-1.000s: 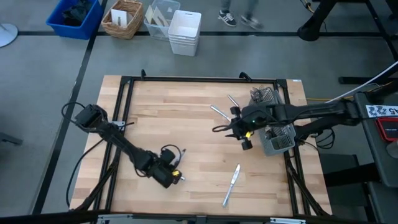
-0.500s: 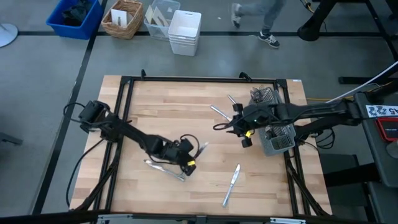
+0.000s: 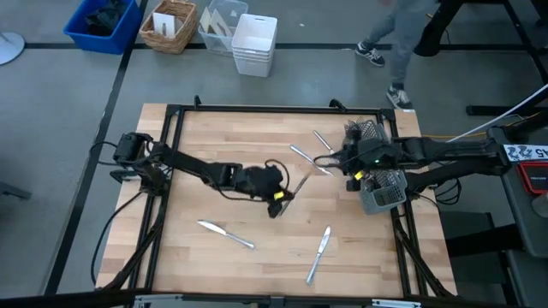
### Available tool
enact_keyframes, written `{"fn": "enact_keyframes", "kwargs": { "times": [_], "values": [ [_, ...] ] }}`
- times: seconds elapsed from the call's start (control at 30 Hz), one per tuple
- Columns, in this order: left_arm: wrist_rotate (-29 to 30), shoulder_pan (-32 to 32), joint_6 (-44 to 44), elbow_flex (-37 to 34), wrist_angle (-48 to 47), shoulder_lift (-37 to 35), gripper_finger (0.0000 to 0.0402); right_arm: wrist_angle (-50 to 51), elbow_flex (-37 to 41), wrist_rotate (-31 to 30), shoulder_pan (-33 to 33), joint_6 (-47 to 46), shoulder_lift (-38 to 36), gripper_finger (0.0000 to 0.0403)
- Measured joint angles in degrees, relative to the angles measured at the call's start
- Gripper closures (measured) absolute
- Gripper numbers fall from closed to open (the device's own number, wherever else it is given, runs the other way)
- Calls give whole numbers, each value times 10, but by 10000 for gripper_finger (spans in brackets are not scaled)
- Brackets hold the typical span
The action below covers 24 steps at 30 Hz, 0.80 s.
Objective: Sort silverware
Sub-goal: Put the knife into the middle section of the utensil holder
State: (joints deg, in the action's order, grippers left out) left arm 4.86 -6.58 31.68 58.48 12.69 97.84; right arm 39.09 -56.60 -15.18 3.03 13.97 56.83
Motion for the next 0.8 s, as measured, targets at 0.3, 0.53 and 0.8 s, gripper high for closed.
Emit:
{"fn": "enact_keyframes", "kwargs": {
  "times": [0.3, 0.53, 0.8],
  "values": [
    [45, 54, -163, 0, 164, 5, 369, -4, 0, -69, 0, -214, -49, 290],
    [119, 75, -264, 0, 305, 44, 369, -32, 0, -62, 0, -273, -46, 290],
    [153, 85, -258, 1, 415, 97, 369, -85, 0, -54, 0, -273, -37, 290]
  ]
}}
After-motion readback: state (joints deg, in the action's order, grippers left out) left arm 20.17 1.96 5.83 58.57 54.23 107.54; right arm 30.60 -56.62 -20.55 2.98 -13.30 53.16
